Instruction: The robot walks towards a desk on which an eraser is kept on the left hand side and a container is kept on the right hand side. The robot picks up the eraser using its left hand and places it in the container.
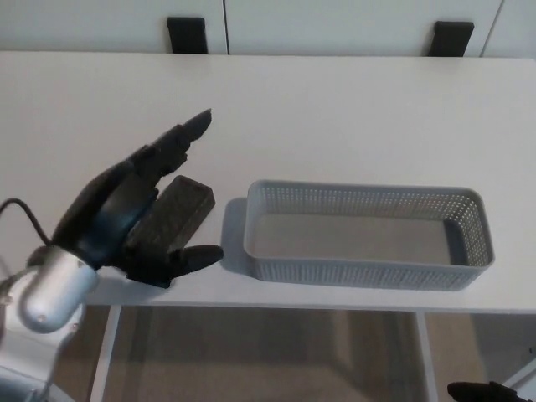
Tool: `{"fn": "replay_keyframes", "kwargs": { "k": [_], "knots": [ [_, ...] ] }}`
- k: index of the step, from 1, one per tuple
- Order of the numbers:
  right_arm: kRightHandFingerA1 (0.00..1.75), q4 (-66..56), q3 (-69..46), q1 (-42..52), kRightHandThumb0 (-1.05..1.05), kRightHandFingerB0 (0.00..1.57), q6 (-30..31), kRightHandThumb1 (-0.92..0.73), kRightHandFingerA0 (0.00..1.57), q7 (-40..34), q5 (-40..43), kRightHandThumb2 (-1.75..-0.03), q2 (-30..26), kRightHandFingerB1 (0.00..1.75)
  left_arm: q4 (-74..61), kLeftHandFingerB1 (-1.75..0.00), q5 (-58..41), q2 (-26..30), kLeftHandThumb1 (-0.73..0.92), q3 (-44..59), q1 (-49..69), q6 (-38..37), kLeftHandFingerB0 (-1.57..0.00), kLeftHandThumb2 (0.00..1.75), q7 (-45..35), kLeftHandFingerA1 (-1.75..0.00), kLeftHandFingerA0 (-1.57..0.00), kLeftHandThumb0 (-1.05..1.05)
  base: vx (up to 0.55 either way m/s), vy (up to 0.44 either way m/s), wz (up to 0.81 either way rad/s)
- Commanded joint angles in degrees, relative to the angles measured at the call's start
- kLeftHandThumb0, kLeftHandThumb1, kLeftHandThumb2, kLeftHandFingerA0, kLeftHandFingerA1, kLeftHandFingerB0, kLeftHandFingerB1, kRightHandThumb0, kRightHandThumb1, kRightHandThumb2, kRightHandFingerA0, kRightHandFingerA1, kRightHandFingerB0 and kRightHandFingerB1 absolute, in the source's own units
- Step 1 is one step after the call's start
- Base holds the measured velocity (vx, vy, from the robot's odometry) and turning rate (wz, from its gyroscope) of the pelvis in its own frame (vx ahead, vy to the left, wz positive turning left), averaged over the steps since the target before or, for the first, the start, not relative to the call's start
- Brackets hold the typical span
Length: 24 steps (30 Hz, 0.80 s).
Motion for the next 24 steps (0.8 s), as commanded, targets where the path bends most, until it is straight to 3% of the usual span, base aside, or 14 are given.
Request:
{"fn": "replay_keyframes", "kwargs": {
  "k": [1, 8, 9, 10, 11, 24],
  "knots": [
    [0.61, -2.39, 1.22, 0.75, -0.24, 0.38, 0.53, -0.55, 0.57, -0.34, -2.7, -0.56, -2.72, 0.5, 13.36, 0.0, 18.59, -3.16, 0.46, -4.42, -2.55, 13.72, 0.0, 0.79, 17.63, 0.0, 0.0, -0.77, 0.0, 0.0, 0.0],
    [0.61, -1.44, 1.18, 0.82, -0.25, 0.38, -0.6, -0.54, 0.55, 0.23, -2.33, -0.56, -3.06, 0.5, 15.28, 0.0, 19.72, -3.54, 0.46, -5.16, -2.42, 13.34, 0.0, 0.78, 19.24, 0.0, 0.0, -0.76, 0.0, 0.0, 0.0],
    [0.68, -1.34, 1.23, 0.73, -0.22, 0.3, -0.56, -0.35, 0.5, 0.35, -2.28, -0.83, -3.07, 0.58, 15.56, 0.0, 20.14, -3.46, 0.46, -5.31, -2.61, 13.24, 0.0, 0.78, 19.75, 0.0, 0.0, -0.75, 0.0, 0.0, 0.0],
    [0.68, -1.55, 1.32, 0.84, -0.22, 0.29, -0.39, -0.36, 0.5, 0.4, -2.31, -0.83, -3.08, 0.58, 15.35, -0.01, 20.59, -3.49, 0.46, -5.36, -2.54, 13.51, 0.0, 0.78, 20.05, 0.0, 0.0, -0.76, 0.0, 0.0, 0.0],
    [0.61, -1.75, 1.31, 0.85, -0.25, 0.37, 0.06, -0.54, 0.55, 0.29, -2.29, -0.56, -3.01, 0.5, 15.52, 0.0, 20.98, -3.36, 0.46, -5.52, -2.61, 13.38, 0.0, 0.78, 20.36, 0.0, 0.0, -0.76, 0.0, 0.0, 0.0],
    [0.62, -1.44, 1.71, 0.78, -0.25, 0.39, -0.61, -0.53, 0.58, -0.05, -2.93, -0.56, -3.29, 0.5, 14.86, -0.06, 24.86, -2.74, 0.43, -5.79, -2.62, 12.8, 0.0, 0.76, 23.95, -0.04, 0.0, -0.69, 0.0, 0.0, 0.0]
  ]
}}
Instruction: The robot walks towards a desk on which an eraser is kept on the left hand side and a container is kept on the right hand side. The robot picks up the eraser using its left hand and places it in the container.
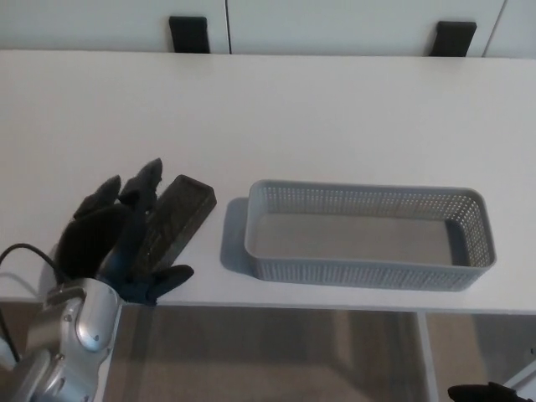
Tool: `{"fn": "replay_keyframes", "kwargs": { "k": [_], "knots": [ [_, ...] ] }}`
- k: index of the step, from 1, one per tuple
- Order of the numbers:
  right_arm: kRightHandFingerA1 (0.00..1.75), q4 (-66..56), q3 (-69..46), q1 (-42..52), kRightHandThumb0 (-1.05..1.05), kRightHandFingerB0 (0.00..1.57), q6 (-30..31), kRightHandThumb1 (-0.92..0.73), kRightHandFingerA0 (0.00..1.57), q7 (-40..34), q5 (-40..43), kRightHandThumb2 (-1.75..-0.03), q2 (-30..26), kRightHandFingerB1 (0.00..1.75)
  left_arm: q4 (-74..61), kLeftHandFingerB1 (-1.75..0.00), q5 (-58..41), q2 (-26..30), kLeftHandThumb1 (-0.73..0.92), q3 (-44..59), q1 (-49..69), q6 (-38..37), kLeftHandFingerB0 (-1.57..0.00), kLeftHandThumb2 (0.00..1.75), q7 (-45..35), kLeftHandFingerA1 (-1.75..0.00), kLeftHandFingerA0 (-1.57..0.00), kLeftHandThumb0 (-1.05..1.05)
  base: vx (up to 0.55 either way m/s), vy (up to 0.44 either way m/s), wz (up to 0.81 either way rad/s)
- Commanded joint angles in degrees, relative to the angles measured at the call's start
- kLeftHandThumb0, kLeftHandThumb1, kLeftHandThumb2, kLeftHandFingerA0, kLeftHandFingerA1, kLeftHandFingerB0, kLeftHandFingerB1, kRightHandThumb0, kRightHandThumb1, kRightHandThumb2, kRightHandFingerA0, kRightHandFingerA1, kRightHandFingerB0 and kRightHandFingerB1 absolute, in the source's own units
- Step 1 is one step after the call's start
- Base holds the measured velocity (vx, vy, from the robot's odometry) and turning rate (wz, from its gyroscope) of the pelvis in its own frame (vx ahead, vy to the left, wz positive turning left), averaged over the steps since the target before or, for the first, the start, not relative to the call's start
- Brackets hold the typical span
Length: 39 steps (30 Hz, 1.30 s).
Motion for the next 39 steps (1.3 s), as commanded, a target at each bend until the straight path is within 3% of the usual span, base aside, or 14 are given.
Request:
{"fn": "replay_keyframes", "kwargs": {
  "k": [1, 6, 10, 17, 18, 21, 24, 25, 26, 30, 32, 33, 37, 39],
  "knots": [
    [0.62, -0.41, 0.3, 0.6, -0.25, 0.39, -0.73, -0.53, 0.58, -0.21, -1.15, -0.56, -1.43, 0.5, 0.49, -0.09, 5.82, 0.91, 0.42, 0.14, -0.73, 2.23, -0.01, 0.76, 5.81, -0.06, 0.0, -0.68, 0.0, 0.0, 0.0],
    [0.68, -1.15, 0.52, 0.65, -0.22, 0.3, -0.33, -0.36, 0.51, 0.6, -1.05, -0.84, -1.82, 0.57, 1.62, -0.13, 6.36, -0.05, 0.41, -0.13, -1.17, 1.81, -0.02, 0.77, 6.39, -0.1, 0.0, -0.66, 0.0, 0.0, 0.0],
    [0.6, -1.15, 0.66, 0.16, -0.25, 0.38, 0.08, -0.53, 0.57, 0.0, -1.34, -0.56, -1.79, 0.49, 2.08, -0.1, 6.49, -0.94, 0.42, -0.43, -1.65, 2.08, -0.01, 0.78, 5.71, -0.09, 0.0, -0.68, 0.0, 0.0, 0.0],
    [0.68, -0.25, 1.06, -0.81, -0.22, 0.29, 0.36, -0.36, 0.51, 0.09, -1.67, -0.83, -2.04, 0.57, 2.55, -0.2, 7.3, -2.04, 0.41, -2.18, -3.44, 5.87, -0.1, 0.76, 0.92, -0.11, -0.02, -0.65, 0.0, 0.0, 0.0],
    [0.6, -0.29, 1.18, -0.8, -0.26, 0.39, 0.13, -0.54, 0.56, 0.11, -1.8, -0.56, -2.19, 0.49, 2.65, -0.2, 7.21, -1.84, 0.41, -2.61, -3.84, 6.1, -0.09, 0.77, -0.18, -0.14, -0.02, -0.65, 0.0, 0.0, 0.0],
    [0.68, 0.28, 1.62, -1.12, -0.23, 0.3, -0.32, -0.36, 0.52, 0.3, -2.18, -0.83, -2.65, 0.57, 3.6, -0.23, 7.53, -1.41, 0.41, -3.72, -5.12, 7.2, -0.06, 0.8, -2.3, -0.21, -0.03, -0.65, 0.0, 0.0, 0.0],
    [0.58, -0.37, 1.81, -1.01, -0.27, 0.39, 0.51, -0.54, 0.57, 0.43, -2.19, -0.56, -2.69, 0.48, 5.2, -0.25, 7.24, -0.95, 0.52, -4.26, -6.56, 7.55, -0.06, 0.56, -4.09, -0.27, -0.05, -0.7, 0.0, 0.0, 0.0],
    [0.58, -0.34, 1.88, -1.07, -0.27, 0.38, 0.61, -0.54, 0.57, 0.52, -2.21, -0.56, -2.72, 0.48, 5.62, -0.21, 7.14, -0.77, 0.43, -4.44, -7.14, 7.95, -0.07, 0.81, -5.2, -0.25, -0.05, -0.69, 0.0, 0.0, 0.0],
    [0.67, 0.06, 1.93, -1.22, -0.25, 0.28, -0.03, -0.36, 0.51, 0.87, -2.17, -0.83, -2.86, 0.56, 6.38, -0.22, 6.8, -0.96, 0.43, -4.38, -7.95, 8.61, -0.07, 0.8, -6.04, -0.27, -0.06, -0.69, 0.0, 0.0, 0.0],
    [0.57, -0.29, 2.86, -1.4, -0.31, 0.37, 0.79, -0.54, 0.56, 1.27, -3.1, -0.56, -3.37, 0.47, 9.75, -0.27, 7.0, -0.82, 0.48, -4.92, -10.42, 10.45, -0.1, 0.61, -8.57, -0.34, -0.12, -0.75, 0.0, 0.0, 0.0],
    [0.58, -0.07, 3.21, -1.77, -0.3, 0.37, 0.44, -0.53, 0.57, 1.51, -3.38, -0.56, -3.66, 0.48, 11.59, -0.48, 8.19, -0.56, 0.25, -5.91, -11.52, 11.48, 0.0, 0.88, -8.91, -0.5, -0.01, -0.36, 0.0, 0.0, 0.0],
    [0.57, -0.56, 3.62, -1.63, -0.31, 0.37, 0.73, -0.53, 0.58, 1.65, -3.79, -0.56, -3.95, 0.47, 12.44, -0.36, 9.04, -0.34, 0.47, -6.73, -11.9, 11.99, -0.09, 0.79, -8.99, -0.44, -0.14, -0.76, 0.0, 0.0, 0.0],
    [0.55, -1.18, 4.63, -1.72, -0.32, 0.38, 1.61, -0.53, 0.58, 1.95, -4.53, -0.55, -4.68, 0.46, 13.71, -0.37, 7.82, -0.3, 0.48, -7.11, -12.3, 12.79, -0.08, 0.8, -10.25, -0.5, -0.26, -0.71, 0.0, 0.0, 0.0],
    [0.56, -1.27, 4.81, -1.66, -0.32, 0.38, 1.82, -0.52, 0.58, 2.01, -4.39, -0.55, -4.71, 0.46, 13.46, -0.28, 5.91, -0.43, 0.59, -6.11, -11.97, 12.46, -0.17, 0.58, -11.49, -0.87, -0.8, -0.49, 0.0, 0.0, 0.0]
  ]
}}
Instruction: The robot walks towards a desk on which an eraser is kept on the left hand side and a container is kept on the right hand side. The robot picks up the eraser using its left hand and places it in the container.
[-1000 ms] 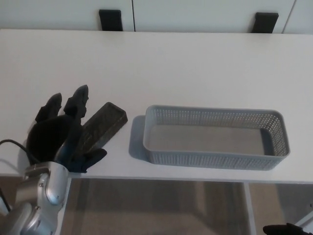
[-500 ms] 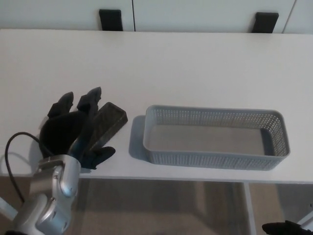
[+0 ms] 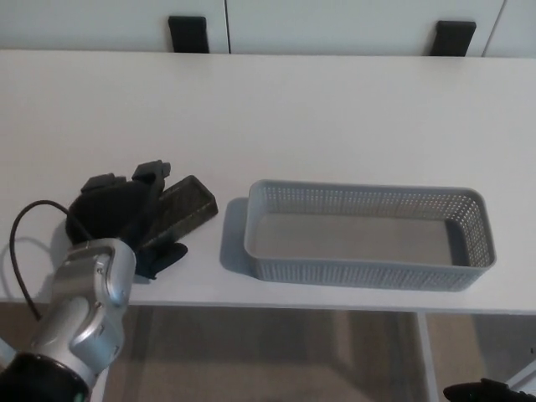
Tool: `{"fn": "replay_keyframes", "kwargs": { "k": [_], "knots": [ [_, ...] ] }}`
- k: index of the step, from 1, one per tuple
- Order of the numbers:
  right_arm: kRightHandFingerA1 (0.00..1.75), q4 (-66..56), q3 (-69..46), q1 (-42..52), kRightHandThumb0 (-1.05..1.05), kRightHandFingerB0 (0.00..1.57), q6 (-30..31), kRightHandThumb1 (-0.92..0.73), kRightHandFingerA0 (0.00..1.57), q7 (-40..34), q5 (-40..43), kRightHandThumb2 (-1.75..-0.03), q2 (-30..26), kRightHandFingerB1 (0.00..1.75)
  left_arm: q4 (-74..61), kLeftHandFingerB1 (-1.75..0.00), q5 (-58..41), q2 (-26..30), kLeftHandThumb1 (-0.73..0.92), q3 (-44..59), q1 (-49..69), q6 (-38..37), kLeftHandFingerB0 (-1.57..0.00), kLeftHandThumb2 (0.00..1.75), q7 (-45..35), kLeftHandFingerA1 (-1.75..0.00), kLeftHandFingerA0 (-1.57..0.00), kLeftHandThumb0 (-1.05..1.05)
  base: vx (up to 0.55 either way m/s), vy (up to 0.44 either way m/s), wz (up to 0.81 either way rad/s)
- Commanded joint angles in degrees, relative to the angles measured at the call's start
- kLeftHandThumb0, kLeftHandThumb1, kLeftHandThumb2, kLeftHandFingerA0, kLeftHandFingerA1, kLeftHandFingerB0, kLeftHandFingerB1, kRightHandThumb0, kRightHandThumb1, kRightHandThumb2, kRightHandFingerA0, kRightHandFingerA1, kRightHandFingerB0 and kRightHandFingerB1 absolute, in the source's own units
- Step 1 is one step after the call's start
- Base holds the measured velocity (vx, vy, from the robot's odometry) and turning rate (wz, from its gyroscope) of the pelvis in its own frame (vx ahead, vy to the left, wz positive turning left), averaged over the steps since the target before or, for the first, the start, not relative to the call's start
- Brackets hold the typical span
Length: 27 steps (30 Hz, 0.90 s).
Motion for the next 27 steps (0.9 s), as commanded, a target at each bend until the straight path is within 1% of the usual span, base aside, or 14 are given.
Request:
{"fn": "replay_keyframes", "kwargs": {
  "k": [1, 2, 4, 5, 6, 7, 11, 16, 17, 18, 20, 22, 24, 27],
  "knots": [
    [0.57, -0.56, 0.5, -0.01, -0.32, 0.38, 1.08, -0.52, 0.58, 0.86, -0.82, -0.55, -1.15, 0.46, 0.85, -0.3, -1.51, 1.01, 0.64, 0.54, 0.5, 2.58, -0.23, 0.6, -5.13, -1.12, -0.92, -0.36, 0.0, 0.0, 0.0],
    [0.56, -0.79, 0.56, 0.05, -0.32, 0.38, 1.28, -0.52, 0.57, 1.01, -0.78, -0.56, -1.19, 0.46, 0.44, -0.32, -1.63, 1.43, 0.69, 0.19, 0.35, 3.44, -0.29, 0.61, -7.56, -0.88, -1.13, -0.28, 0.0, 0.0, 0.0],
    [0.56, -1.13, 0.73, -0.06, -0.33, 0.38, 1.86, -0.52, 0.57, 1.16, -0.96, -0.56, -1.35, 0.46, 0.05, -0.35, -2.01, 1.83, 0.71, -0.31, -0.17, 4.75, -0.37, 0.62, -11.0, -0.88, -1.19, -0.24, 0.0, 0.0, 0.0],
    [0.56, -0.83, 0.76, -0.45, -0.31, 0.38, 1.67, -0.54, 0.57, 1.46, -0.82, -0.56, -1.29, 0.46, 0.22, -0.38, -1.85, 2.58, 0.7, -0.86, -0.43, 3.88, -0.46, 0.61, -11.86, -0.98, -1.12, -0.21, 0.0, 0.0, 0.0],
    [0.55, -0.9, 0.94, -0.46, -0.32, 0.38, 1.85, -0.54, 0.56, 1.52, -1.02, -0.56, -1.43, 0.46, -0.03, -0.47, -0.65, 2.96, 0.65, -1.91, -0.12, 3.44, -0.71, 0.6, -11.41, -1.28, -0.86, -0.25, 0.0, 0.0, 0.0],
    [0.55, -0.99, 1.08, -0.66, -0.33, 0.38, 2.08, -0.54, 0.56, 1.62, -1.14, -0.56, -1.5, 0.46, 0.22, -0.51, -0.03, 3.06, 0.65, -2.43, -0.2, 3.07, -0.72, 0.62, -10.84, -1.53, -0.72, -0.25, 0.0, 0.0, 0.0],
    [0.54, -1.42, 2.03, -0.69, -0.35, 0.39, 1.97, -0.53, 0.56, 2.19, -2.15, -0.56, -2.39, 0.45, -1.28, -0.77, -0.64, 3.33, 0.74, -2.45, 0.55, 2.09, -0.67, 0.58, -10.0, -1.67, -0.68, -0.22, 0.0, 0.0, 0.0],
    [0.53, -0.78, 2.78, -1.28, -0.34, 0.4, 1.98, -0.54, 0.57, 2.49, -2.57, -0.56, -2.95, 0.45, -2.27, -0.76, -2.36, 3.05, 0.73, -0.57, 1.32, 0.22, -0.71, 0.59, -7.26, -1.66, -0.71, -0.22, 0.0, 0.0, 0.0],
    [0.52, -1.22, 2.92, -1.25, -0.34, 0.39, 2.66, -0.54, 0.55, 2.73, -2.63, -0.56, -3.06, 0.44, -3.01, -0.6, -5.21, 1.89, 0.7, 2.12, 1.58, -0.05, -0.77, 0.6, -6.8, -1.6, -0.7, -0.22, 0.0, 0.0, 0.0],
    [0.52, -1.2, 2.94, -1.35, -0.33, 0.39, 2.6, -0.54, 0.55, 2.79, -2.56, -0.56, -3.09, 0.44, -3.62, -0.59, -6.41, 1.49, 0.71, 3.35, 1.38, 0.47, -0.77, 0.63, -7.98, -1.55, -0.7, -0.23, 0.0, 0.0, 0.0],
    [0.52, -1.29, 3.14, -1.25, -0.33, 0.39, 2.61, -0.55, 0.56, 2.9, -2.73, -0.56, -3.29, 0.44, -5.7, -0.56, -10.6, 0.55, 0.82, 7.29, 1.79, 0.13, -0.78, 0.66, -9.61, -1.32, -0.86, -0.27, 0.0, 0.0, 0.0],
    [0.52, -1.43, 3.53, -1.24, -0.34, 0.39, 2.62, -0.55, 0.58, 2.93, -3.1, -0.56, -3.56, 0.43, -7.07, -0.6, -13.51, -0.88, 0.81, 10.8, 2.1, 0.15, -0.82, 0.67, -9.89, -1.36, -0.91, -0.25, 0.0, 0.0, 0.0],
    [0.53, -1.29, 3.6, -1.35, -0.33, 0.4, 2.81, -0.55, 0.58, 2.85, -3.09, -0.56, -3.49, 0.44, -7.99, -0.67, -14.95, -1.64, 0.78, 13.21, 2.36, -2.28, -0.84, 0.74, -8.09, -1.23, -0.97, -0.29, 0.0, 0.0, 0.0],
    [0.53, -1.61, 3.59, -1.26, -0.31, 0.4, 3.0, -0.55, 0.57, 3.11, -2.81, -0.56, -3.45, 0.44, -10.07, -0.71, -17.3, -2.78, 0.78, 16.41, 2.64, -5.28, -0.85, 0.75, -6.86, -1.29, -1.0, -0.3, 0.0, 0.0, 0.0]
  ]
}}
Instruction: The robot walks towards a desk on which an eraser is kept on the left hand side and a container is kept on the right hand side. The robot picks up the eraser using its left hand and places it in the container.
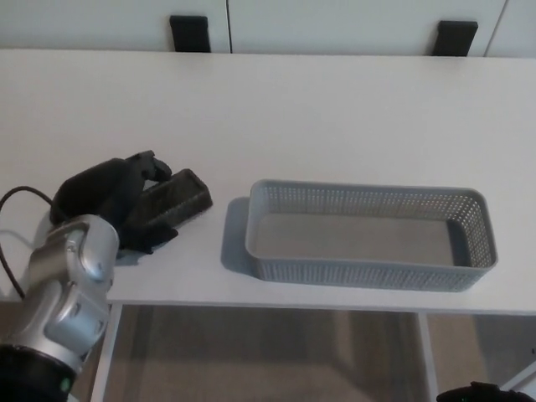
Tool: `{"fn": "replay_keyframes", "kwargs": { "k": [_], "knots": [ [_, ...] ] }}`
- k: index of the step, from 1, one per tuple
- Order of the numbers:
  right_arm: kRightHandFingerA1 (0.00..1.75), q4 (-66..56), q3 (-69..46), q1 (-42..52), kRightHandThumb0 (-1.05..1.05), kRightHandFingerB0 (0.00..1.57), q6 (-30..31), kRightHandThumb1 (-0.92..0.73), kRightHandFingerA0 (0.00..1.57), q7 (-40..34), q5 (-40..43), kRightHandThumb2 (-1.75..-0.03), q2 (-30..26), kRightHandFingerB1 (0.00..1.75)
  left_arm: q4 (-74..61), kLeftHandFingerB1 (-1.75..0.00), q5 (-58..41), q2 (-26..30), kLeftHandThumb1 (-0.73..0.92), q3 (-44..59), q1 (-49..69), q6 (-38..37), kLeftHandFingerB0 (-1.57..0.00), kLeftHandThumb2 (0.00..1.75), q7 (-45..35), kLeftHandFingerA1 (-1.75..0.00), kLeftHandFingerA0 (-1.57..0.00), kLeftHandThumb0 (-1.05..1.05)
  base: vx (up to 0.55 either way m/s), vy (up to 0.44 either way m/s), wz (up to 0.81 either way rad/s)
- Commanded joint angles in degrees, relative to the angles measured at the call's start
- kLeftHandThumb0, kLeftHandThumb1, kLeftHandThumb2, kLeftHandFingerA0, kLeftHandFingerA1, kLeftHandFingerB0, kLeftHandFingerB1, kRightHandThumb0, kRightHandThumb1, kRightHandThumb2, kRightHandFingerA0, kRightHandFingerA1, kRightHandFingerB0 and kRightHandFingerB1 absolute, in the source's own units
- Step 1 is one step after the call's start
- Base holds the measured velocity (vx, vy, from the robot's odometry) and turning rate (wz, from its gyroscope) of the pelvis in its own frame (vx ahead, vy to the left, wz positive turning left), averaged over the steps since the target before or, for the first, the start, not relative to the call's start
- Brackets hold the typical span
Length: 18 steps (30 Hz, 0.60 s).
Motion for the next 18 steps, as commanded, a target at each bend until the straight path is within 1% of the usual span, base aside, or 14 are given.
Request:
{"fn": "replay_keyframes", "kwargs": {
  "k": [1, 2, 4, 5, 6, 7, 9, 10, 11, 13, 15, 16, 18],
  "knots": [
    [0.52, -0.84, 0.14, 0.09, -0.32, 0.4, 1.45, -0.55, 0.56, 1.07, -0.79, -0.56, -1.59, 0.44, -4.79, -0.72, -10.48, -2.42, 0.78, 7.49, 1.75, -4.78, -0.85, 0.78, -0.64, -1.32, -1.02, -0.32, 0.0, 0.0, 0.0],
    [0.52, -0.95, 0.14, 0.12, -0.31, 0.39, 1.69, -0.56, 0.56, 1.12, -0.76, -0.56, -1.61, 0.43, -6.4, -0.74, -10.78, -2.86, 0.8, 8.08, 1.59, -4.27, -0.83, 0.77, -0.81, -1.34, -1.04, -0.32, 0.0, 0.0, 0.0],
    [0.53, -1.24, 0.11, 0.29, -0.31, 0.39, 1.82, -0.56, 0.57, 1.37, -0.64, -0.56, -1.7, 0.44, -11.41, -0.73, -10.2, -3.54, 0.83, 8.39, 1.24, -2.23, -0.82, 0.72, -1.44, -1.39, -1.0, -0.31, 0.0, 0.0, 0.0],
    [0.53, -1.23, 0.07, 0.33, -0.31, 0.39, 1.83, -0.56, 0.57, 1.44, -0.58, -0.56, -1.76, 0.44, -12.9, -0.73, -10.07, -3.89, 0.83, 8.49, 1.26, -1.74, -0.82, 0.72, -1.58, -1.39, -1.0, -0.31, 0.0, 0.0, 0.0],
    [0.52, -1.51, 0.37, 0.26, -0.31, 0.4, 2.29, -0.56, 0.57, 1.39, -0.96, -0.56, -1.79, 0.43, -17.66, -0.67, -10.4, -4.63, 0.82, 8.72, 0.73, -1.48, -0.85, 0.66, -1.87, -1.36, -0.99, -0.24, 0.0, 0.0, 0.0],
    [0.52, -1.48, 0.48, 0.14, -0.31, 0.4, 2.37, -0.56, 0.58, 1.33, -1.12, -0.56, -1.82, 0.43, -19.66, -0.68, -10.36, -5.0, 0.81, 8.58, 0.5, -0.63, -0.84, 0.68, -2.13, -1.36, -1.01, -0.22, 0.0, 0.0, 0.0],
    [0.52, -1.43, 0.49, 0.2, -0.31, 0.4, 2.33, -0.56, 0.58, 1.31, -1.14, -0.56, -1.89, 0.44, -22.05, -0.67, -10.22, -5.37, 0.82, 8.16, 0.38, 0.28, -0.84, 0.65, -2.65, -1.36, -1.0, -0.2, 0.0, 0.0, 0.0],
    [0.53, -1.07, 0.36, 0.11, -0.31, 0.4, 2.06, -0.56, 0.58, 1.44, -0.94, -0.56, -1.92, 0.44, -24.44, -0.66, -9.9, -5.48, 0.81, 7.45, 0.2, 0.26, -0.82, 0.64, -3.22, -1.32, -1.02, -0.17, 0.0, 0.0, 0.0],
    [0.53, -1.04, 0.43, 0.16, -0.31, 0.4, 1.64, -0.56, 0.57, 1.76, -0.89, -0.56, -2.07, 0.44, -27.9, -0.66, -10.47, -6.41, 0.79, 6.79, 0.03, 0.47, -0.82, 0.63, -4.11, -1.31, -0.98, -0.09, 0.0, 0.0, 0.0],
    [0.54, -0.93, 0.59, 0.24, -0.32, 0.41, 1.37, -0.56, 0.6, 1.6, -1.11, -0.56, -2.17, 0.44, -31.14, -0.62, -8.72, -6.51, 0.76, 4.2, -0.35, 1.46, -0.79, 0.65, -5.38, -1.29, -0.93, -0.11, 0.0, 0.0, 0.0],
    [0.54, -0.55, 0.79, 0.06, -0.32, 0.41, 1.13, -0.57, 0.63, 1.39, -1.39, -0.56, -2.26, 0.44, -32.98, -0.62, -7.84, -6.93, 0.75, 2.27, -0.44, 1.92, -0.82, 0.62, -5.77, -1.44, -0.81, -0.08, 0.0, 0.0, 0.0],
    [0.54, -0.19, 0.87, -0.05, -0.32, 0.41, 0.72, -0.57, 0.64, 1.4, -1.46, -0.56, -2.34, 0.44, -34.01, -0.65, -7.09, -7.2, 0.77, 0.58, -0.54, 1.9, -0.83, 0.62, -6.19, -1.45, -0.83, -0.08, 0.0, 0.0, 0.0],
    [0.54, -0.55, 1.44, -0.11, -0.33, 0.42, 1.45, -0.57, 0.65, 0.9, -2.07, -0.56, -2.31, 0.43, -35.1, -0.63, -5.06, -6.43, 0.77, -2.45, -0.6, 1.47, -0.83, 0.62, -6.59, -1.47, -0.83, -0.11, 0.0, 0.0, 0.0]
  ]
}}
